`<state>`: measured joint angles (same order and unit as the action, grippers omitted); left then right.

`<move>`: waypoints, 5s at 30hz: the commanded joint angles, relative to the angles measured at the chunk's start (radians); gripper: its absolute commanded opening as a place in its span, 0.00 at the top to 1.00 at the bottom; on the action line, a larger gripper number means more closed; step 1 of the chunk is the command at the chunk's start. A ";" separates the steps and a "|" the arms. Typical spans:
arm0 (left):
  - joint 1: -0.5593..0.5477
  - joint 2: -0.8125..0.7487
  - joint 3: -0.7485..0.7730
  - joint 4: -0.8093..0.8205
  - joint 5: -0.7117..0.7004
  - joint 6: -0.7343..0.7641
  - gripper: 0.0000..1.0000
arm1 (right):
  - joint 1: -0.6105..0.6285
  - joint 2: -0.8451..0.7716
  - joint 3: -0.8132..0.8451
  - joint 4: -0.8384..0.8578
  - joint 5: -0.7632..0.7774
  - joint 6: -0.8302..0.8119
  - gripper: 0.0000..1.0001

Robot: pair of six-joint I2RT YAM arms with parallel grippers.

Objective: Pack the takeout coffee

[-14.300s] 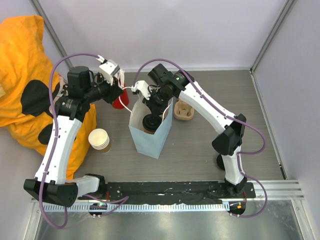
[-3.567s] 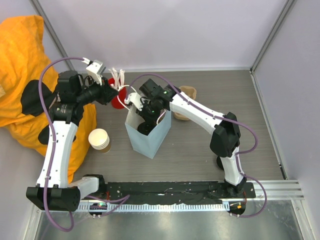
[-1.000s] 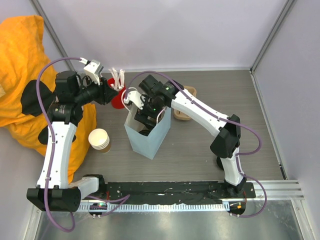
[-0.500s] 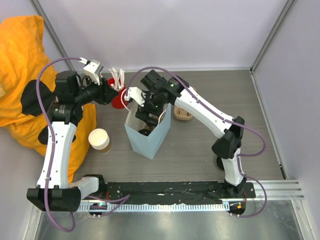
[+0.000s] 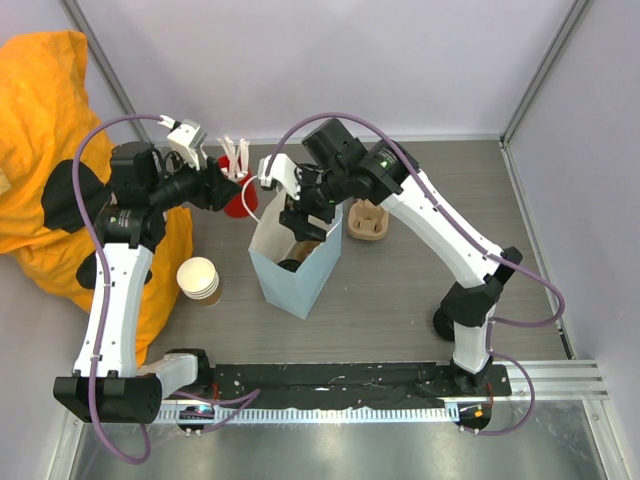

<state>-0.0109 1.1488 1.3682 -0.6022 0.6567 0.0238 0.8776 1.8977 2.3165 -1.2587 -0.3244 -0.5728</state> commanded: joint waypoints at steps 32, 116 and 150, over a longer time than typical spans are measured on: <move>0.005 0.055 0.361 -0.099 -0.058 0.036 0.00 | -0.195 -0.270 -0.035 0.125 0.081 0.014 0.17; 0.063 0.663 0.160 0.430 -0.568 -0.202 0.86 | -0.428 -0.256 -0.252 0.294 0.059 0.122 0.18; 0.065 0.286 0.452 0.156 -0.451 -0.157 0.99 | -0.430 -0.321 -0.296 0.340 0.150 0.128 0.15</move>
<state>0.0490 1.4868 1.7153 -0.3496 0.1417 -0.1684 0.4541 1.6344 2.0232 -0.9783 -0.2272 -0.4625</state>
